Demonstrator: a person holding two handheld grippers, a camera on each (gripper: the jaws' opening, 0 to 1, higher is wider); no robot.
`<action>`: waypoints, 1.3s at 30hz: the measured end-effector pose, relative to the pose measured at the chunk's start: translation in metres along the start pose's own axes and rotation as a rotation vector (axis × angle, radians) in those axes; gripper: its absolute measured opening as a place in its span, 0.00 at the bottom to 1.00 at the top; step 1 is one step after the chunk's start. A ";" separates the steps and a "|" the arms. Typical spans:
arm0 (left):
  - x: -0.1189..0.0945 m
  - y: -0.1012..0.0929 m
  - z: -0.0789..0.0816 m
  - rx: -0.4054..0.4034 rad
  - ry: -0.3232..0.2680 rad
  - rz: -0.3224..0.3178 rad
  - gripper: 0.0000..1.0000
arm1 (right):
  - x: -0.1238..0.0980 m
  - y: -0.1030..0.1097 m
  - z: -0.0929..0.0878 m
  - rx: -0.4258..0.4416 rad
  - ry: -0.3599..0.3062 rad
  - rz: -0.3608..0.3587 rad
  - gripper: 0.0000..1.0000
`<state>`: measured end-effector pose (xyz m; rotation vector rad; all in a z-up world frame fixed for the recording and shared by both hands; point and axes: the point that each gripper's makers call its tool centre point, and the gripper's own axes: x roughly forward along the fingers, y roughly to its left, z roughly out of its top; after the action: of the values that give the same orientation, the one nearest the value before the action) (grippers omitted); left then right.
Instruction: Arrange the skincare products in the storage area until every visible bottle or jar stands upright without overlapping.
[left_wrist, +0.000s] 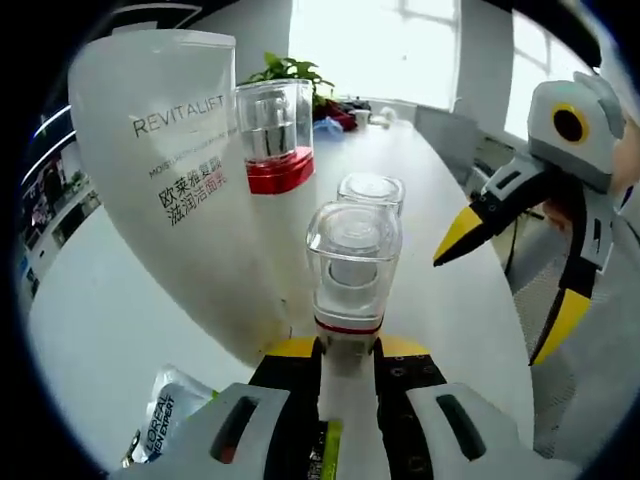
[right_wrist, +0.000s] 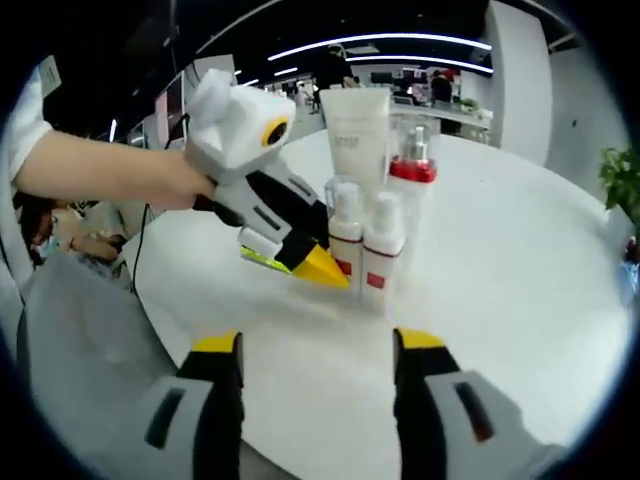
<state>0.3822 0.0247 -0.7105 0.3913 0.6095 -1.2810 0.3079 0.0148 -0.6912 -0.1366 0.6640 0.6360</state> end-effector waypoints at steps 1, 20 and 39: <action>0.000 0.000 -0.001 0.000 0.005 0.003 0.19 | 0.000 0.000 0.000 -0.001 0.000 0.000 0.61; -0.026 -0.005 -0.020 -0.068 0.034 0.045 0.36 | -0.010 0.013 0.007 -0.033 -0.003 0.010 0.66; -0.078 -0.030 -0.068 -0.322 0.071 0.153 0.59 | -0.031 0.005 0.009 0.007 -0.027 0.001 0.79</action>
<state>0.3270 0.1174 -0.7133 0.2118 0.8162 -1.0055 0.2907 0.0061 -0.6648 -0.1214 0.6401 0.6358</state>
